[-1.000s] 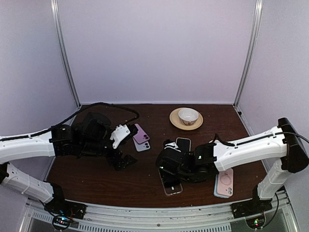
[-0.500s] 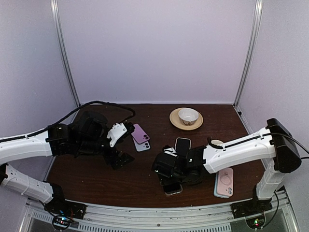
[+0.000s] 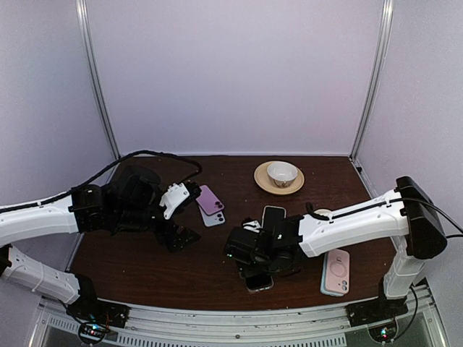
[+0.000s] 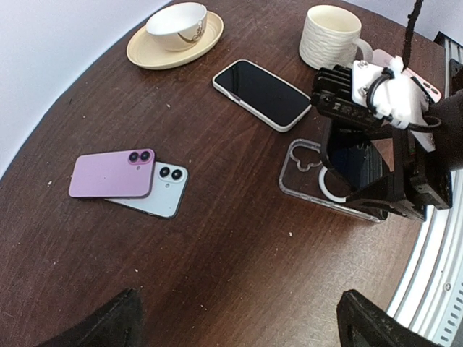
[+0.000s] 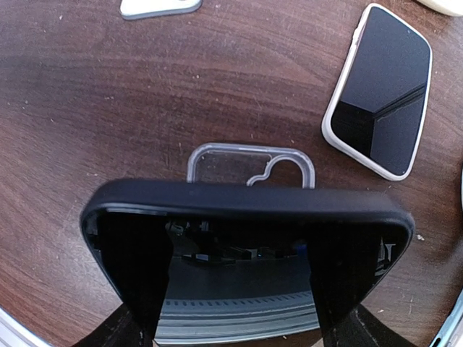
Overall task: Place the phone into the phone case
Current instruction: Install the phone into the phone case.
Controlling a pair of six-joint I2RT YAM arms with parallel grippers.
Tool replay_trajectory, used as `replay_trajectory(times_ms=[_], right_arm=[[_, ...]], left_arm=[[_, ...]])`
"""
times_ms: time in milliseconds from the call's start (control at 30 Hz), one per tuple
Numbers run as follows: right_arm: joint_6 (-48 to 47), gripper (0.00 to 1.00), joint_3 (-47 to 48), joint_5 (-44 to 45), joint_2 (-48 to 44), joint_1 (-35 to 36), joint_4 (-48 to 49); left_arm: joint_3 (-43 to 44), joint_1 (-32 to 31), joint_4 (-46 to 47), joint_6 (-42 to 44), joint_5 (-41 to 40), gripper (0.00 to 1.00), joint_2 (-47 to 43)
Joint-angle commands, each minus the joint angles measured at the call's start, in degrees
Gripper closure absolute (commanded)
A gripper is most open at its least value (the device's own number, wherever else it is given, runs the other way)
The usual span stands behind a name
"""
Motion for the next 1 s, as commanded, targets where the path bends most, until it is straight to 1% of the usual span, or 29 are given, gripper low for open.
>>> replay_trajectory(times_ms=[0, 267, 367, 500, 733, 867, 933, 967], right_arm=[[1.2, 1.0, 1.04, 0.18, 1.33, -0.25, -0.58], [1.89, 1.0, 1.17, 0.52, 3.29, -0.25, -2.9], [2.76, 1.0, 1.53, 0.11, 4.19, -0.23, -2.53], [4.57, 1.0, 3.13, 0.38, 5.79, -0.56, -4.35], [7.21, 0.99, 2.57, 1.23, 7.57, -0.8, -4.58], [7.75, 0.84, 3.21, 2.25, 8.03, -0.87, -5.43], [7.8, 0.8, 3.53, 2.66, 7.98, -0.89, -6.14], [7.99, 0.76, 3.58, 2.75, 7.96, -0.87, -6.36]], left_arm=[[1.3, 0.6, 0.3, -0.29, 0.45, 0.03, -0.34], [1.3, 0.78, 0.21, -0.29, 0.68, 0.03, -0.39], [1.3, 0.87, 0.27, -0.29, 0.64, 0.02, -0.32], [1.3, 1.02, 0.05, -0.29, 0.63, 0.02, -0.3], [1.25, 1.06, -0.07, -0.29, 0.72, 0.02, -0.47], [1.29, 1.08, -0.05, -0.21, 0.65, 0.02, -0.47], [1.3, 1.17, -0.11, -0.21, 0.63, 0.02, -0.43], [1.3, 1.16, -0.09, -0.21, 0.63, 0.03, -0.54]])
